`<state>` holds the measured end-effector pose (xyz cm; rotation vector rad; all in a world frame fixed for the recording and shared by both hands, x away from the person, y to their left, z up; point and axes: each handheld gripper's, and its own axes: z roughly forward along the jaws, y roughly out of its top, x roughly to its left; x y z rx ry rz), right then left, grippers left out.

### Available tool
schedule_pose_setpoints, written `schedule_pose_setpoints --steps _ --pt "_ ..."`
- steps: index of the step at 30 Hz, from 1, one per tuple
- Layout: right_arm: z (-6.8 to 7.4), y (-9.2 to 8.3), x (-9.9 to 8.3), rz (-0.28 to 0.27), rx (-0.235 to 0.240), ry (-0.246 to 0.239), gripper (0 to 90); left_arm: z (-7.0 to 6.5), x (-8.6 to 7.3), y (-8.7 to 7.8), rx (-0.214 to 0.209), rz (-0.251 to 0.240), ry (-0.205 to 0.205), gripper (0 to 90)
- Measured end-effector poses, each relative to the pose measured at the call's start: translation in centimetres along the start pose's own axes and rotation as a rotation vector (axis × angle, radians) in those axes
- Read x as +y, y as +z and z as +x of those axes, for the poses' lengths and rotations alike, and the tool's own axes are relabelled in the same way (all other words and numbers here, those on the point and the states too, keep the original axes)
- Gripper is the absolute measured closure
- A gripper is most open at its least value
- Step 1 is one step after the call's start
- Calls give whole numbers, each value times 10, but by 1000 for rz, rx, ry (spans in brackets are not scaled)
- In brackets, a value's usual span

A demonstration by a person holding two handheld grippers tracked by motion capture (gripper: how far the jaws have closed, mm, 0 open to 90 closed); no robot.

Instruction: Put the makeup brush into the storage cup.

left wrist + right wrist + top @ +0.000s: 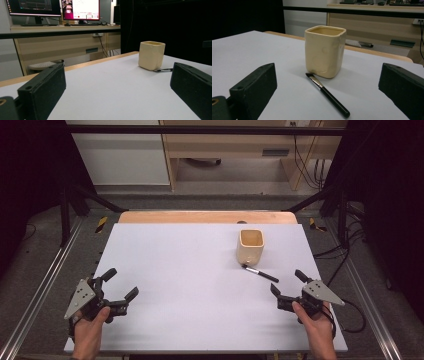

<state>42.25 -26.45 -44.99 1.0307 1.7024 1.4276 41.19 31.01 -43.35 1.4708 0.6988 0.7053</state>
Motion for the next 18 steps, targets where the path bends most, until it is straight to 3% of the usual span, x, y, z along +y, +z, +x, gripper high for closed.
schedule_pose_setpoints --steps 18 --pt "9 1 0 61 26 -34 26 -4 -1 2 -18 13 14 0"
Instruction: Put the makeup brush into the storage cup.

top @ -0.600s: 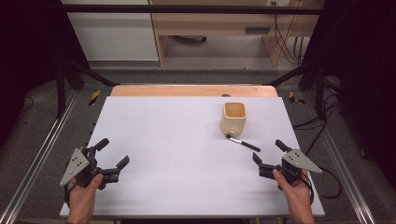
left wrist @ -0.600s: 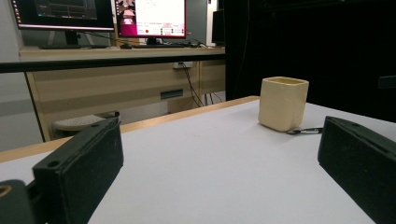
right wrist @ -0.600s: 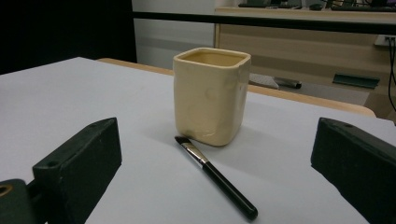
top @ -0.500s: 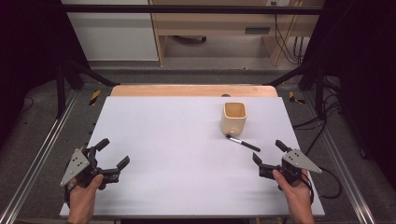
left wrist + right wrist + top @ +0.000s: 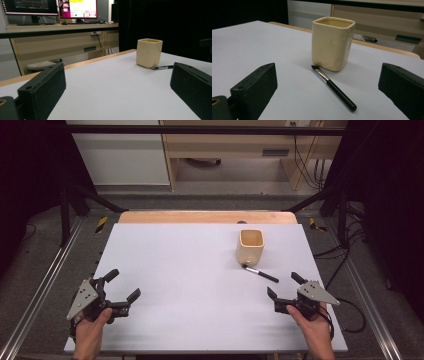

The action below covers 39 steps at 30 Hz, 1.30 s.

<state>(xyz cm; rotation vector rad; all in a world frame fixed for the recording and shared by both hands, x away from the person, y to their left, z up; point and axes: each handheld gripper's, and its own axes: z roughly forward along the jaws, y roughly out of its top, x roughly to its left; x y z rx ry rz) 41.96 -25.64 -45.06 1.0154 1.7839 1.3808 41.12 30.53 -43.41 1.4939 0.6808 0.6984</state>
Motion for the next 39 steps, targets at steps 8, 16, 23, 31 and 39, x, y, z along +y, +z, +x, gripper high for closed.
schedule_pose_setpoints --steps 8,16,23,31,39 --pt "4 1 0 50 -9 -14 35 0 0 -2 8 6 2 0" --pt "11 13 6 167 9 -48 45 -1 -1 -1 5 14 10 0" --pt "4 22 33 281 44 -118 46 -2 -3 1 1 25 5 0" --pt "-9 33 70 446 151 -168 64 0 -5 3 17 34 -11 0" --pt "-21 44 88 533 156 -216 61 -2 -4 2 8 33 3 0"
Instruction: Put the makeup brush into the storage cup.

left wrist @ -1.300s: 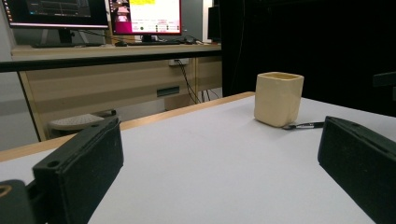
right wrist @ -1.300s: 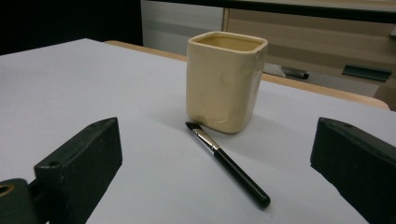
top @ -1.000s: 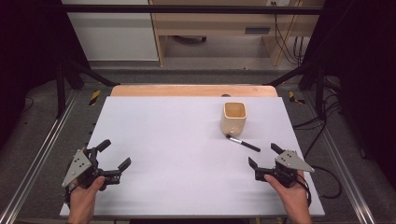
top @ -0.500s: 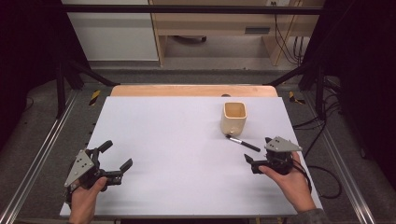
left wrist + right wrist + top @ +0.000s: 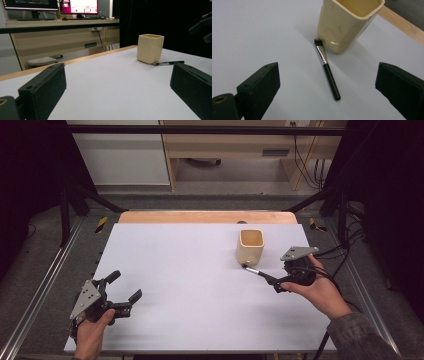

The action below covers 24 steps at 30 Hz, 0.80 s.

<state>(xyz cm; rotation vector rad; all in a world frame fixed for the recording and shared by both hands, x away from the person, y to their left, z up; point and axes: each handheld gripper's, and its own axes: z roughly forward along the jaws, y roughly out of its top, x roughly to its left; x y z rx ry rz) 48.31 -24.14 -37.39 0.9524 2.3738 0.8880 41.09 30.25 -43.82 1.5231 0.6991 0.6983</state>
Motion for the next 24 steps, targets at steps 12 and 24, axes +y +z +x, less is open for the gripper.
schedule_pose_setpoints --steps 12,24 --pt "-16 26 8 151 52 -25 58 -5 0 0 -16 17 31 0" --pt "-26 61 2 242 73 -30 57 -6 1 1 -23 12 30 0"
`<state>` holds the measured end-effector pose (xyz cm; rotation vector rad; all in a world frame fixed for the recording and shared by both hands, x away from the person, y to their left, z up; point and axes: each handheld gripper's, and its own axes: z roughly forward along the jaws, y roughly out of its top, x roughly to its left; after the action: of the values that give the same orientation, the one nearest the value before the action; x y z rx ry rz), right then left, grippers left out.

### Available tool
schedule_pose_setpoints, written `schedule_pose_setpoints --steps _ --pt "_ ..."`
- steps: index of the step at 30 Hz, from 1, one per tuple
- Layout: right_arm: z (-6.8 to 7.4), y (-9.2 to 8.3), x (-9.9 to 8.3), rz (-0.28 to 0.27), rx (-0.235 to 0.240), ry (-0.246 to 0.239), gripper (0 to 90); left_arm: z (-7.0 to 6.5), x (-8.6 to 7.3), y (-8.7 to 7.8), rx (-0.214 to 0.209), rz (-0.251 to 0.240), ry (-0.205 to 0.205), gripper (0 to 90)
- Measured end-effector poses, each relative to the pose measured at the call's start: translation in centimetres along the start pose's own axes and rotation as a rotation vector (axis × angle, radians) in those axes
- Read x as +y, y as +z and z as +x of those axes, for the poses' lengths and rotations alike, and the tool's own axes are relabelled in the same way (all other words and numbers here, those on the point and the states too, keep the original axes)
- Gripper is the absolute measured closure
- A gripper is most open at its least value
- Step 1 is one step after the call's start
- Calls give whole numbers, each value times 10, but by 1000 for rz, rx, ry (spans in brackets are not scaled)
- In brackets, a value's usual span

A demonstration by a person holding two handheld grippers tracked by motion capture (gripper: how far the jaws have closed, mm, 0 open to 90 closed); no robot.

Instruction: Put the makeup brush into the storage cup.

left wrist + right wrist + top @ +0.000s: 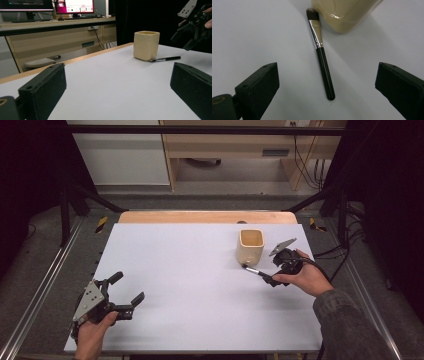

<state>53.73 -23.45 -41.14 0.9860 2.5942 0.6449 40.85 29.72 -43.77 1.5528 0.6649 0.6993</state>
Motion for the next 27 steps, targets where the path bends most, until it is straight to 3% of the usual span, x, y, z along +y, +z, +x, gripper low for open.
schedule_pose_setpoints --steps 4,7,27 --pt "1 6 1 15 7 13 58 0 0 0 -2 2 1 0" --pt "1 10 1 25 3 -15 59 0 0 0 -4 2 2 0" --pt "2 29 5 71 20 -24 92 0 0 1 -11 9 10 0"
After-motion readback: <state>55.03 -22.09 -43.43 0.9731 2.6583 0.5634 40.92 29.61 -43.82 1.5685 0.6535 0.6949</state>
